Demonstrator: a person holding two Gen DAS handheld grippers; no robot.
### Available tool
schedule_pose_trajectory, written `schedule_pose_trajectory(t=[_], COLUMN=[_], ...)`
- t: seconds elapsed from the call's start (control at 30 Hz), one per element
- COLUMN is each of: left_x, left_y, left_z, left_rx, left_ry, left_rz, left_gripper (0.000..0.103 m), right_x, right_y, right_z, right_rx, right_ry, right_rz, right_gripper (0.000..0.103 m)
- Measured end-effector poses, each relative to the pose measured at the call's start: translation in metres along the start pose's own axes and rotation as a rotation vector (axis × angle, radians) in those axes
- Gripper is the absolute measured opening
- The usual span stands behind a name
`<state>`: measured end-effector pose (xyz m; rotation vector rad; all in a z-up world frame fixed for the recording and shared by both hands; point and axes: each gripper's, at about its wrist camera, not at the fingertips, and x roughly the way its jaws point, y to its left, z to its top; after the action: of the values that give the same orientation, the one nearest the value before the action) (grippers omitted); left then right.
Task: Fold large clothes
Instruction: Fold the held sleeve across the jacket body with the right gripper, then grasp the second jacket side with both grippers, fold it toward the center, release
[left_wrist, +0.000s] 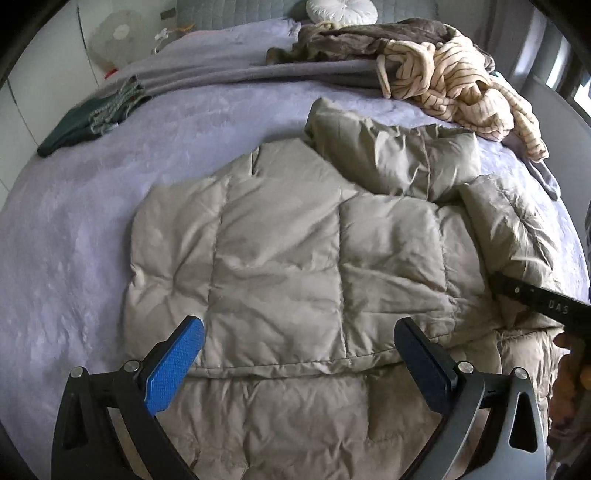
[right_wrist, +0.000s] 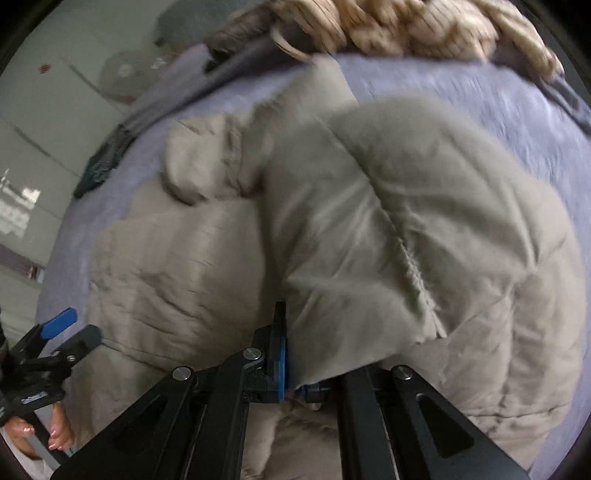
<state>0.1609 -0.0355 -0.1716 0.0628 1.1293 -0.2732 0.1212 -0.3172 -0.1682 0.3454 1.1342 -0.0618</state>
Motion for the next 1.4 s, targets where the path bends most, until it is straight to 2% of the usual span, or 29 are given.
schedule_pose_trajectory(t=[0.07, 0.1, 0.17, 0.2, 0.23, 0.4, 0.47, 0.5, 0.6, 0.7, 0.8, 0.87, 0.9, 0.93, 1.0, 1.1, 1.2, 1.23, 1.3, 1.33, 1.37, 1.4], left_x=[0.005, 0.006, 0.007, 0.006, 0.007, 0.01, 0.008, 0.006, 0.0, -0.002, -0.003, -0.003, -0.002, 0.0, 0.004, 0.013, 0.031, 0.038, 0.048, 0.053, 0.058, 0.063], left_y=[-0.001, -0.002, -0.002, -0.002, -0.001, 0.01, 0.018, 0.022, 0.04, 0.06, 0.075, 0.081, 0.083, 0.083, 0.078, 0.061, 0.042, 0.036, 0.021, 0.016, 0.009, 0.001], left_z=[0.0, 0.0, 0.002, 0.004, 0.006, 0.016, 0.019, 0.02, 0.022, 0.023, 0.023, 0.023, 0.024, 0.025, 0.027, 0.03, 0.032, 0.034, 0.037, 0.039, 0.042, 0.045], left_rx=[-0.01, -0.014, -0.023, -0.031, -0.038, -0.08, -0.091, -0.096, -0.118, -0.161, -0.221, -0.267, -0.283, -0.296, -0.306, -0.272, -0.243, -0.239, -0.218, -0.206, -0.197, -0.185], left_ry=[0.008, 0.009, 0.005, 0.0, -0.003, -0.012, -0.023, -0.029, -0.047, -0.054, -0.053, -0.044, -0.038, -0.031, -0.012, 0.025, 0.07, 0.085, 0.103, 0.118, 0.134, 0.151], left_rz=[-0.014, -0.025, -0.044, -0.059, -0.069, -0.11, -0.122, -0.126, -0.128, -0.136, -0.208, -0.292, -0.33, -0.367, -0.434, -0.496, -0.506, -0.51, -0.509, -0.509, -0.515, -0.527], left_gripper=[0.103, 0.103, 0.103, 0.103, 0.103, 0.103, 0.103, 0.103, 0.103, 0.103, 0.103, 0.103, 0.103, 0.103, 0.103, 0.103, 0.103, 0.102, 0.086, 0.068, 0.041, 0.026], right_x=[-0.001, -0.004, -0.023, -0.033, -0.046, -0.061, -0.059, -0.058, -0.059, -0.053, -0.031, -0.015, -0.008, 0.0, 0.002, -0.012, -0.033, -0.044, -0.061, -0.067, -0.072, -0.076], right_y=[-0.005, -0.008, -0.016, -0.022, -0.032, -0.092, -0.106, -0.107, -0.074, -0.004, 0.062, 0.086, 0.095, 0.101, 0.097, 0.062, -0.004, -0.036, -0.091, -0.113, -0.133, -0.153], right_z=[0.0, 0.001, -0.003, -0.005, -0.009, -0.002, 0.01, 0.018, 0.038, 0.046, 0.038, 0.026, 0.02, 0.01, 0.0, -0.019, -0.032, -0.038, -0.045, -0.049, -0.051, -0.055], right_rx=[0.041, 0.059, 0.108, 0.139, 0.197, 0.488, 0.582, 0.589, 0.462, 0.176, -0.076, -0.176, -0.212, -0.24, -0.239, -0.15, 0.047, 0.161, 0.373, 0.472, 0.557, 0.641], right_ry=[0.013, 0.018, 0.009, -0.014, -0.055, -0.132, -0.181, -0.191, -0.213, -0.183, -0.095, -0.029, 0.002, 0.034, 0.069, 0.106, 0.103, 0.083, 0.036, 0.007, -0.024, -0.061], right_rz=[0.017, 0.029, 0.067, 0.086, 0.126, 0.244, 0.254, 0.227, 0.218, 0.198, 0.142, 0.077, 0.043, 0.02, 0.059, 0.096, 0.079, 0.088, 0.119, 0.146, 0.175, 0.203], right_gripper=[0.011, 0.018, 0.043, 0.063, 0.066, 0.066, 0.043, 0.014, 0.012, 0.012, 0.015, 0.043, 0.072, 0.077, 0.077, 0.077, 0.077, 0.077, 0.077, 0.077, 0.077, 0.077])
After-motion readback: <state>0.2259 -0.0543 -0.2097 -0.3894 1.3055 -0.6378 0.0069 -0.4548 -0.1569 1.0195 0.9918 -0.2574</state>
